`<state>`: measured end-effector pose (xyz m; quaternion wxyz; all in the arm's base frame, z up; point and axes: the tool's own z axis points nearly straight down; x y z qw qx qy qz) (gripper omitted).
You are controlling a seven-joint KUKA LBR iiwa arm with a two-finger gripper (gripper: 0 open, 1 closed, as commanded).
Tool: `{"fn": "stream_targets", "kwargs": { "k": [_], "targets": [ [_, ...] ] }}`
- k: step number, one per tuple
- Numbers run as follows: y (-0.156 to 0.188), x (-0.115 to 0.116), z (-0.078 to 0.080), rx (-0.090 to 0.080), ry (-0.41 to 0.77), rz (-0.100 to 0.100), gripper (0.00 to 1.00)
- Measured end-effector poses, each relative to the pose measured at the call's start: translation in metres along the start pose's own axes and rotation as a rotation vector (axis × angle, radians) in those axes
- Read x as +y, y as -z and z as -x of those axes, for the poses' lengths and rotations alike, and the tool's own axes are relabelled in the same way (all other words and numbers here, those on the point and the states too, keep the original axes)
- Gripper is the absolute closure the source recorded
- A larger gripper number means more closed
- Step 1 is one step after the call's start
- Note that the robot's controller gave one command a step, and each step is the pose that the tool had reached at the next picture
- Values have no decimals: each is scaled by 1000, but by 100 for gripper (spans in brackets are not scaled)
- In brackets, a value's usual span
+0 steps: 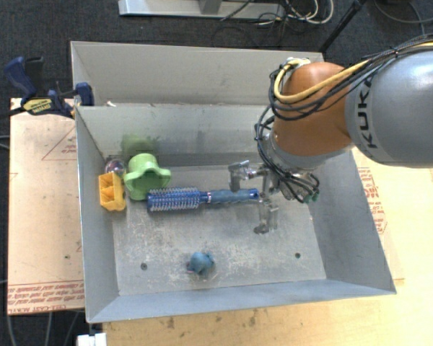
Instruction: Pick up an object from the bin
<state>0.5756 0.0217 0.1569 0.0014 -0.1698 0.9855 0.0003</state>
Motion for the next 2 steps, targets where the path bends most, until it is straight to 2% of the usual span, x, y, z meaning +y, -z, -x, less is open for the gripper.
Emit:
{"fn": "stream_targets", "kwargs": {
  "k": [1,2],
  "targets": [
    [-92,-23,60,1,24,1,0],
    [-86,-23,60,-2,24,0,100]
  ]
}}
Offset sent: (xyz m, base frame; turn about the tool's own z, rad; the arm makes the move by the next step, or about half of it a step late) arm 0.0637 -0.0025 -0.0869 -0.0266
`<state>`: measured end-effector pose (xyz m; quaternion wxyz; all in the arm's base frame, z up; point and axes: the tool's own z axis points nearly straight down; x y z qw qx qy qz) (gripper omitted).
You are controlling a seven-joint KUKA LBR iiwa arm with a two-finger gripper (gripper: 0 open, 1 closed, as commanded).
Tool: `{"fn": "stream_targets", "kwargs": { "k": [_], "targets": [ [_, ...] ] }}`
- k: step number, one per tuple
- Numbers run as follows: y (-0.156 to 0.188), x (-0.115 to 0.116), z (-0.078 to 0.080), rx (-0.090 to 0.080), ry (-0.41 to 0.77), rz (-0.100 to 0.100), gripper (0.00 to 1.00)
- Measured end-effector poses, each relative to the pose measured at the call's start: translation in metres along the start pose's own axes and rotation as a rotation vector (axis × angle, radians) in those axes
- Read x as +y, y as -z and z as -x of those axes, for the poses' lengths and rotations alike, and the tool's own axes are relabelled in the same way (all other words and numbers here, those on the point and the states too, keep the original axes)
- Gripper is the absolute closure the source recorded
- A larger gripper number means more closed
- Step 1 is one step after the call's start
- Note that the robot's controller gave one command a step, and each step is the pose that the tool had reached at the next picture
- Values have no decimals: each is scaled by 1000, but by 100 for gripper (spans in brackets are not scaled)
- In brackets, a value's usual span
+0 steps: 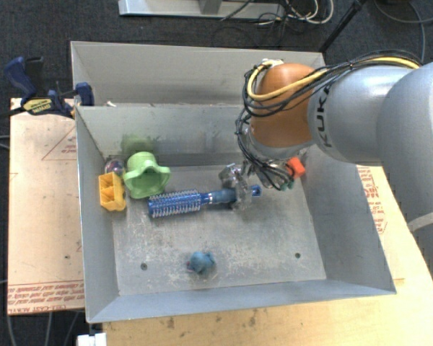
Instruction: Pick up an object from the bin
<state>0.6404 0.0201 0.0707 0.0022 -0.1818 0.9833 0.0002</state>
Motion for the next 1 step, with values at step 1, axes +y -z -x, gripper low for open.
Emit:
{"fn": "stream_targets", "kwargs": {
  "k": [1],
  "targets": [
    [140,3,-24,-5,53,-3,100]
  ]
}}
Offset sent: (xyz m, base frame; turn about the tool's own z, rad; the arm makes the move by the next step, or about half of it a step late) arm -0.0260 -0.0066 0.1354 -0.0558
